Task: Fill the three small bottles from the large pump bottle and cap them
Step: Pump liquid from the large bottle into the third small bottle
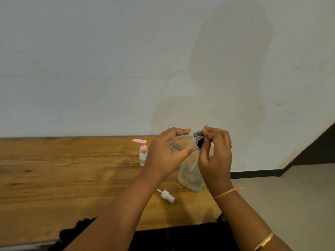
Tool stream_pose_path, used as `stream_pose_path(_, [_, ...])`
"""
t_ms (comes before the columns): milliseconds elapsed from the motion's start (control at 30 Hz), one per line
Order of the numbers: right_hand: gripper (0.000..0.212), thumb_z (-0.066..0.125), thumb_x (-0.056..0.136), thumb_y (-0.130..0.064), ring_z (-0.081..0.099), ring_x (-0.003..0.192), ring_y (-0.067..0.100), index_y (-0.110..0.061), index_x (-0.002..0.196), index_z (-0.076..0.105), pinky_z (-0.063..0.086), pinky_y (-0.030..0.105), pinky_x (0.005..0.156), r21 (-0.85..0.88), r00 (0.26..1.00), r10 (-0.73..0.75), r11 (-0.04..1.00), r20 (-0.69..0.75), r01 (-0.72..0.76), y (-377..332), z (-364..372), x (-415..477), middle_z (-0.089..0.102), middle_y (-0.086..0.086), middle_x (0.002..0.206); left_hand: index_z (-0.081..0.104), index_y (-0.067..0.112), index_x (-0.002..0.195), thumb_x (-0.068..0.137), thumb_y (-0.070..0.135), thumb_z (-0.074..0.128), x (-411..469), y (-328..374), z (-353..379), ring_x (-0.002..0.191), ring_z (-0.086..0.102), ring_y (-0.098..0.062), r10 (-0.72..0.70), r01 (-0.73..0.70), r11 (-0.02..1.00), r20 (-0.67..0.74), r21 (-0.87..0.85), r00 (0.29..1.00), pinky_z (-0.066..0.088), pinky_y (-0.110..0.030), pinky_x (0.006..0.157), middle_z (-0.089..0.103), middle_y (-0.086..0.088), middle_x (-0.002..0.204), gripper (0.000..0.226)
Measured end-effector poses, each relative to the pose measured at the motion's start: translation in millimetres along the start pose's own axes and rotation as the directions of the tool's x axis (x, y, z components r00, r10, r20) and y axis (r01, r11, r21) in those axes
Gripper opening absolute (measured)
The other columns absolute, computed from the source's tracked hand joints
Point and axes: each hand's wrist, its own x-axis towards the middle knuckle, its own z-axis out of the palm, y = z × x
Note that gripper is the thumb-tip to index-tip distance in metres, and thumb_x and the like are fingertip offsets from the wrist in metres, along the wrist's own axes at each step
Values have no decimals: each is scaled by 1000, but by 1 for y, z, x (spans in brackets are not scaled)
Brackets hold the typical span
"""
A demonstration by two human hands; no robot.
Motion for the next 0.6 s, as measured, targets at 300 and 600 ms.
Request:
stream_pose_path(300, [22,49,82,9,56,100,18,1,98,62,48,24,86,-5,999,27,1000,-18,-27,-6,0,4,51,0,104,56,46,99,70,24,82,3,2,-1,78,63,1,17,-17,1000,-21,1,1000,48,-8,69,61,24,106,45])
stream_pose_path(600, [25,40,87,-5,52,103,13,3,99,61,40,11,93,8,1000,23,1000,15,-23,2,2,0,56,11,102,56,45,95,70,21,82,1,-1,2,89,59,11,-38,37,999,-10,-26,999,45,-3,72,60,27,102,43])
